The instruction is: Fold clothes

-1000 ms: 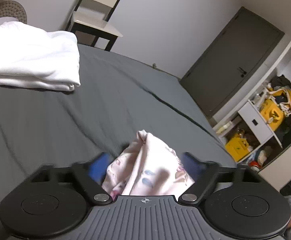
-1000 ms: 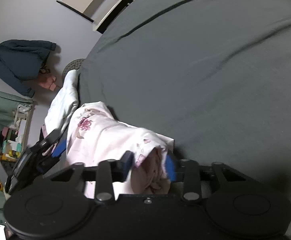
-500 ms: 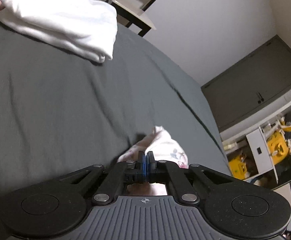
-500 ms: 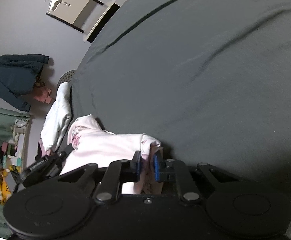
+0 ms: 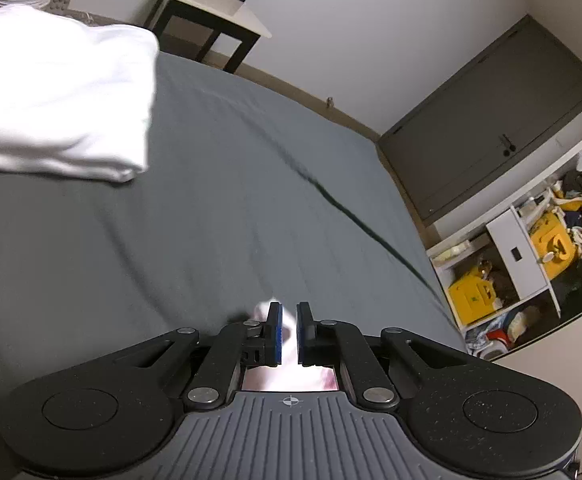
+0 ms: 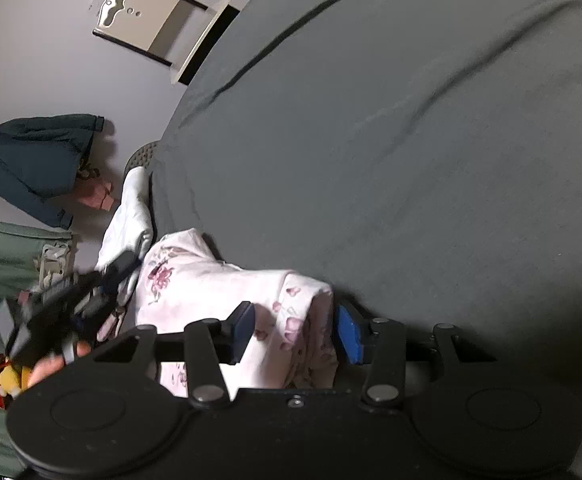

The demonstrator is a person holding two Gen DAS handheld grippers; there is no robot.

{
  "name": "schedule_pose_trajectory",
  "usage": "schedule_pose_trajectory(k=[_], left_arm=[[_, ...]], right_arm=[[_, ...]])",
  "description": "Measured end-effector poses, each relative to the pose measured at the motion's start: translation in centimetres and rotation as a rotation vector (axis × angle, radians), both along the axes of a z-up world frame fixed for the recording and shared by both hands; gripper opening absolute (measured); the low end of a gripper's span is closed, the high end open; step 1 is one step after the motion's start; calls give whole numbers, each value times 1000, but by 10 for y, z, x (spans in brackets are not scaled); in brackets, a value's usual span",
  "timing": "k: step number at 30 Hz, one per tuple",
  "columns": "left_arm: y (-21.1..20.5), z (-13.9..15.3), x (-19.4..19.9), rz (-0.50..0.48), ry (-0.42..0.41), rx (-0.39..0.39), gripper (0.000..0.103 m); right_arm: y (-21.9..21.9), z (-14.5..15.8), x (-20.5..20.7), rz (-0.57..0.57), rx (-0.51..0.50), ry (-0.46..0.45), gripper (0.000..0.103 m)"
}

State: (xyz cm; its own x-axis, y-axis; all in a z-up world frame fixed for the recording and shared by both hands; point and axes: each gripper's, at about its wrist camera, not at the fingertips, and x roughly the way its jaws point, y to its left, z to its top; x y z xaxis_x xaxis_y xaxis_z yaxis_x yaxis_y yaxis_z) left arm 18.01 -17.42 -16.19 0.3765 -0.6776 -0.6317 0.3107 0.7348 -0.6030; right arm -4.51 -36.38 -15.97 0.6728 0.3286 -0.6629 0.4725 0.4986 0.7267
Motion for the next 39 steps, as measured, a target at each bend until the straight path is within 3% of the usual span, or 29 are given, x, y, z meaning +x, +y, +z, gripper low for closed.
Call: schedule_pose_trajectory(k=[6,10,15,17,24,27,29,33,39], left_arm=[[-34,-17,27,-19,126,57,4],[-34,-34,32,48,226,38,4],[-28,-29,21,93,178,71,0],[-26,-23,16,107,145,105,0],[5,-8,21,200,117,177,0],[24,-6,24,204,140,117,0],[33,0,22,193,134,43,0],[42,10,8,106,129,23,1],[55,29,-54,-193,-70,169,5]], right_arm=[[-3,-8,3,9,44,0,49],[-4,-11,4,18,62,-8,49],[-3,-12,5,35,67,-19,47],[-3,-12,5,37,68,-24,40],[-5,-12,4,27,67,-24,35],[-6,-13,4,17,69,-19,33],[-7,-14,4,10,71,-15,34],[-8,-16,2,0,77,-4,39],[-7,-14,0,10,81,-7,46]])
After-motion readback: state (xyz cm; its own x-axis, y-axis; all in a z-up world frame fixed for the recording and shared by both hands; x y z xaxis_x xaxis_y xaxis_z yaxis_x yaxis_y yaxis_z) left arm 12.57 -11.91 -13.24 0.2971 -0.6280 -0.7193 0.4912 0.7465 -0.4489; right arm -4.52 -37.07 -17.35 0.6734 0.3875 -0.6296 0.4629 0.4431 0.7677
